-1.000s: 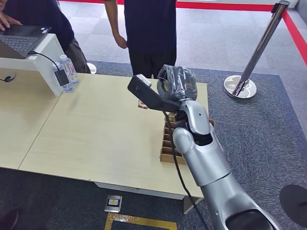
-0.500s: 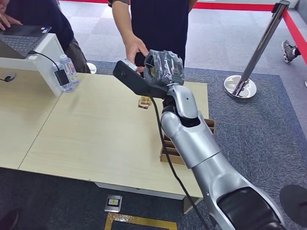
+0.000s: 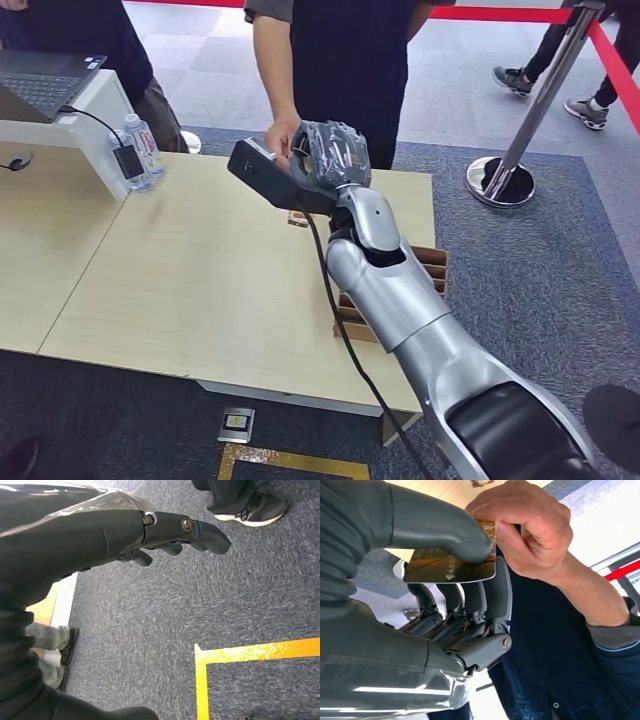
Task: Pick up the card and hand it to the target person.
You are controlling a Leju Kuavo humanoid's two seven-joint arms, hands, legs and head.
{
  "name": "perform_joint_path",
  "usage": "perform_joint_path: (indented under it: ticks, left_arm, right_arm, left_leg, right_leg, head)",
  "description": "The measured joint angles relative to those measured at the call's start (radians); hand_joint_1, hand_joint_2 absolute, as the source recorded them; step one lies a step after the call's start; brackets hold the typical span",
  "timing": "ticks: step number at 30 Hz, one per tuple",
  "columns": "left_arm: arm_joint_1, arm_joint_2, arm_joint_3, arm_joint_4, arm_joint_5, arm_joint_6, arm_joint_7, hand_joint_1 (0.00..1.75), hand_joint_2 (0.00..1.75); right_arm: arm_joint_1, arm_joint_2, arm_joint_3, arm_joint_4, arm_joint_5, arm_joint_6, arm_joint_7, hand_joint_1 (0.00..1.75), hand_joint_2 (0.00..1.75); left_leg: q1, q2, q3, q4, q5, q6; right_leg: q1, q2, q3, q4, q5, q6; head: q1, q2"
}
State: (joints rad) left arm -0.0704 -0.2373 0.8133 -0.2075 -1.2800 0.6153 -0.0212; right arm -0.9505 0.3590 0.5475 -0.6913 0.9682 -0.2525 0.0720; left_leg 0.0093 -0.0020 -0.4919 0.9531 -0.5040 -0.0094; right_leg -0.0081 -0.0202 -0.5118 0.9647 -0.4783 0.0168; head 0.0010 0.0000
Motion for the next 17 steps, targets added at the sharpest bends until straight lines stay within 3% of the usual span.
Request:
perform_joint_path:
  ticks: [2, 6, 8, 17]
  left_arm:
    - [0.000, 0.000, 0.000, 0.000, 0.000, 0.000, 0.000, 0.00, 1.75]
    - [0.000, 0.000, 0.000, 0.000, 0.005, 0.001, 0.000, 0.00, 1.75]
    - [0.000, 0.000, 0.001, 0.000, 0.007, 0.001, 0.000, 0.00, 1.75]
    - [0.000, 0.000, 0.002, 0.000, 0.014, 0.001, -0.002, 0.00, 1.75]
  right_arm:
    - [-0.002, 0.000, 0.008, 0.006, -0.003, -0.001, 0.001, 1.24, 1.75]
    - [-0.005, 0.001, 0.025, 0.016, -0.023, -0.007, 0.001, 0.26, 1.75]
    - [-0.005, 0.001, 0.037, 0.019, -0.034, -0.009, 0.001, 0.03, 1.75]
    - [-0.007, 0.002, 0.085, 0.029, -0.047, -0.009, 0.001, 0.00, 1.75]
  left_leg:
    - [0.000, 0.000, 0.000, 0.000, 0.000, 0.000]
    - [0.000, 0.000, 0.000, 0.000, 0.000, 0.000]
    - [0.000, 0.000, 0.000, 0.000, 0.000, 0.000]
    - [0.000, 0.000, 0.000, 0.000, 0.000, 0.000]
  right_leg:
    - [0.000, 0.000, 0.000, 0.000, 0.000, 0.000]
    - [0.000, 0.000, 0.000, 0.000, 0.000, 0.000]
    - [0.000, 0.000, 0.000, 0.000, 0.000, 0.000]
    - [0.000, 0.000, 0.000, 0.000, 0.000, 0.000]
  head:
    - [0.000, 0.000]
    - [0.000, 0.000]
    - [0.000, 0.000]
    - [0.000, 0.000]
